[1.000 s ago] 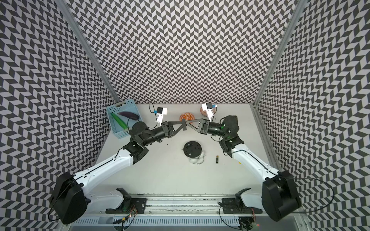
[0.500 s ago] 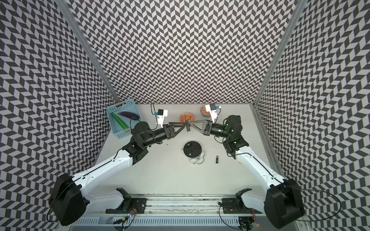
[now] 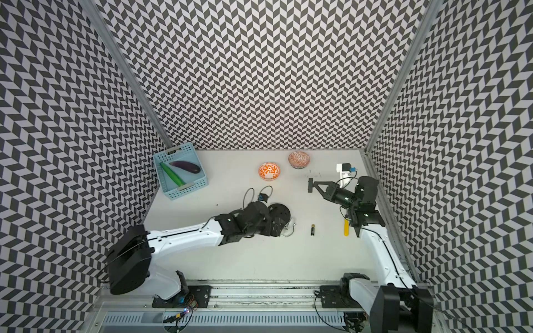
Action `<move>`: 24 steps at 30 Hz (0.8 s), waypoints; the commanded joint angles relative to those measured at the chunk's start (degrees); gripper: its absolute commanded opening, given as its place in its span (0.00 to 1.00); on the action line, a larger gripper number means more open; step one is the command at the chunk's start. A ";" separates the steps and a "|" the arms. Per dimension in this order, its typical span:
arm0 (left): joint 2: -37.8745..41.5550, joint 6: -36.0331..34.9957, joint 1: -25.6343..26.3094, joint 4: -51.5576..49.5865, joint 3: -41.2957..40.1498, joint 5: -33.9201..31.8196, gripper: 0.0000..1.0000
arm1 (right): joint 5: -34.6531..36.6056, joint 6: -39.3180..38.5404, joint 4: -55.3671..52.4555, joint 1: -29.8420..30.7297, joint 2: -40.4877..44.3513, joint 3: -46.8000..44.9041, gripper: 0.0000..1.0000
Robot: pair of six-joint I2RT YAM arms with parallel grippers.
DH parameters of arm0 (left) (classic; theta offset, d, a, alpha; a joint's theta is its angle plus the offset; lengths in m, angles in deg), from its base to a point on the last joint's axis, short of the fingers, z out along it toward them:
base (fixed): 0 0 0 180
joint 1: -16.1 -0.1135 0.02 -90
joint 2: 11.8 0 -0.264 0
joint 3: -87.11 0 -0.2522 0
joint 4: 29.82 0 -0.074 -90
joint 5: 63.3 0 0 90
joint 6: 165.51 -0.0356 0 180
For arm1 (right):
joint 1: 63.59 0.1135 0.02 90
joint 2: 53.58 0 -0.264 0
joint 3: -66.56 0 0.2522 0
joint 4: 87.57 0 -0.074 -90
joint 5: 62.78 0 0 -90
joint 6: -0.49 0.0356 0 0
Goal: Remove the battery from the alarm
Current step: Adjust the alarm at the center of the board.
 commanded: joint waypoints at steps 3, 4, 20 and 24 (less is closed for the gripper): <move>-12.83 -2.28 6.00 -16.42 14.73 -21.58 1.00 | 0.07 -2.17 0.41 -0.42 2.32 -0.12 0.00; -14.86 -2.38 6.22 -17.72 16.51 -22.54 1.00 | 0.01 -2.19 0.49 -0.39 2.46 -0.11 0.00; -9.08 3.89 6.28 -24.38 5.68 -27.50 1.00 | -2.11 -0.85 3.37 -0.52 3.25 -1.24 0.00; -1.65 5.82 4.10 -22.83 -3.28 -26.86 1.00 | -2.82 -1.57 3.48 -0.52 2.64 -1.24 0.00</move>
